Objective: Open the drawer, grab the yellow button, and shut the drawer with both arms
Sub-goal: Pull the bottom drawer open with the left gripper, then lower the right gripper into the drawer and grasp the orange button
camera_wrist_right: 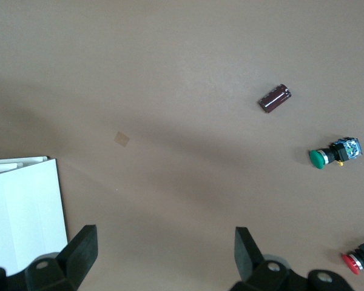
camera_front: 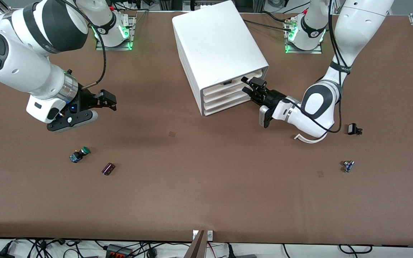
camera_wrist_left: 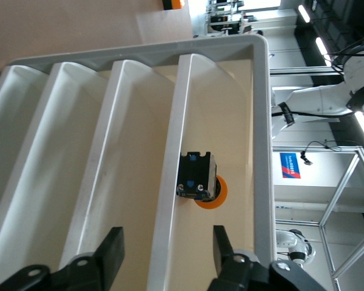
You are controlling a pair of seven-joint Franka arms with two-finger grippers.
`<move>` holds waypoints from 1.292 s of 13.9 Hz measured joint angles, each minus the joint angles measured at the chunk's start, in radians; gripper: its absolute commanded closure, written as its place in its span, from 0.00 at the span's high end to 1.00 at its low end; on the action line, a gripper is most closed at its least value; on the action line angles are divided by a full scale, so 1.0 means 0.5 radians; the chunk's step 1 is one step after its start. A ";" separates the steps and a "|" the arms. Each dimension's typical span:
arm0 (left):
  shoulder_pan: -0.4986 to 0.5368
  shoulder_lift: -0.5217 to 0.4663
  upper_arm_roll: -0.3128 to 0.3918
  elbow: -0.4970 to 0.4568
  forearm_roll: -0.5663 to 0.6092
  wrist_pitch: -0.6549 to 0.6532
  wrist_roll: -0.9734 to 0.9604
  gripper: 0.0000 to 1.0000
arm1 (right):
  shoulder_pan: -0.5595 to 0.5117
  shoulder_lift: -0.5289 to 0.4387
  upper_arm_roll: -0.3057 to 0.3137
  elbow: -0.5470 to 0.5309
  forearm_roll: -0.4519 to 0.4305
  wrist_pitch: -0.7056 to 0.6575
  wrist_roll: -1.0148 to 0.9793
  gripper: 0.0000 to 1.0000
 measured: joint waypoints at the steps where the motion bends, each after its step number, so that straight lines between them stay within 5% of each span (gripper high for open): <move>1: -0.001 0.001 -0.010 -0.046 -0.050 -0.005 0.068 0.30 | 0.013 0.004 0.001 0.007 0.008 0.000 0.000 1.00; 3: -0.001 0.002 -0.034 -0.119 -0.098 -0.005 0.157 0.14 | 0.065 0.022 0.003 0.037 0.043 0.011 0.009 1.00; 7: 0.007 0.003 -0.036 -0.136 -0.109 -0.005 0.185 0.03 | 0.240 0.105 0.008 0.110 0.057 0.187 0.177 1.00; 12: 0.071 0.014 -0.026 -0.113 -0.106 -0.004 0.183 0.03 | 0.348 0.141 0.009 0.129 0.058 0.290 0.247 1.00; 18: 0.180 0.200 -0.004 0.160 -0.067 -0.061 0.089 0.04 | 0.571 0.186 0.013 0.131 0.059 0.481 0.361 1.00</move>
